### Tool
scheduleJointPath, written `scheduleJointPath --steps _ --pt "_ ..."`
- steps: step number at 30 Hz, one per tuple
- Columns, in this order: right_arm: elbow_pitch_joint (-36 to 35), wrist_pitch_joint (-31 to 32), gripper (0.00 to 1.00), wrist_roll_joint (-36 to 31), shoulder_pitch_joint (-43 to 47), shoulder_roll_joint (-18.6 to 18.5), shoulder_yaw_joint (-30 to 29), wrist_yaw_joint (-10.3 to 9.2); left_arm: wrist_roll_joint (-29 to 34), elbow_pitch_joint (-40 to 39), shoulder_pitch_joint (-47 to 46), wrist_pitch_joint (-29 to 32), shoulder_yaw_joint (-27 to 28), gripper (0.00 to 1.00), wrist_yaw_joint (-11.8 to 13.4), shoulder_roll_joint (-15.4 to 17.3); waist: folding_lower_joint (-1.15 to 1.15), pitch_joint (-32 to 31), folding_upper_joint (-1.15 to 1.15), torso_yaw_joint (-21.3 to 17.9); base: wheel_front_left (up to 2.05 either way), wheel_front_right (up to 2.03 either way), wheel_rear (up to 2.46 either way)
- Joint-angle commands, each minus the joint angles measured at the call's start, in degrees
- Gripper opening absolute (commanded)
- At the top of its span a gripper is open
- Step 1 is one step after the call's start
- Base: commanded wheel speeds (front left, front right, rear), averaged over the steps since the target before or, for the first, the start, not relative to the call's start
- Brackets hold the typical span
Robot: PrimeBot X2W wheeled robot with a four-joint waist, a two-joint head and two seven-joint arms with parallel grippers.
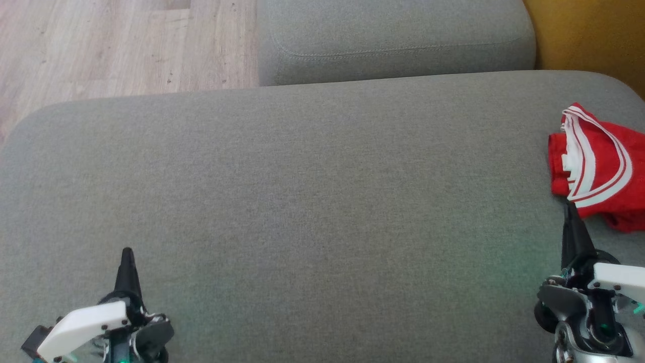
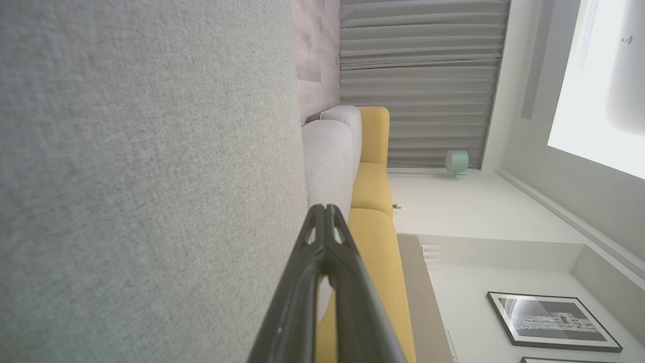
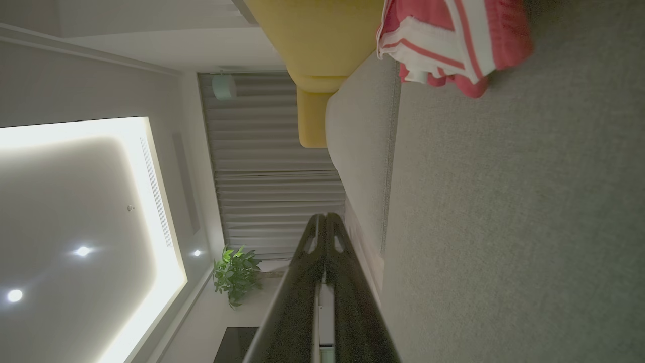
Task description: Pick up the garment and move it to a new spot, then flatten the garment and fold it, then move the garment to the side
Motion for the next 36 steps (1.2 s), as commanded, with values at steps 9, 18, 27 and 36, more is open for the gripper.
scheduleJointPath --steps 9,18,27,36 --pt "-2.2 0.5 0.0 0.4 -1.2 -0.3 1.1 -0.04 -0.3 -2.1 -3.0 0.4 2.3 0.0 -0.4 0.8 0.0 0.0 0.0 0.0 0.0 0.0 0.0" --pt "-2.2 0.5 0.0 0.4 -1.2 -0.3 1.1 -0.04 -0.3 -2.1 -3.0 0.4 2.3 0.0 -0.4 0.8 0.0 0.0 0.0 0.0 0.0 0.0 0.0" --pt "-2.2 0.6 0.0 0.3 -1.2 -0.2 1.1 -0.04 -0.3 -2.1 -3.0 0.4 2.3 0.0 -0.4 0.8 0.0 0.0 0.0 0.0 0.0 0.0 0.0" --pt "-2.2 0.6 0.0 0.3 -1.2 -0.2 1.1 -0.04 -0.3 -2.1 -3.0 0.4 2.3 0.0 -0.4 0.8 0.0 0.0 0.0 0.0 0.0 0.0 0.0"
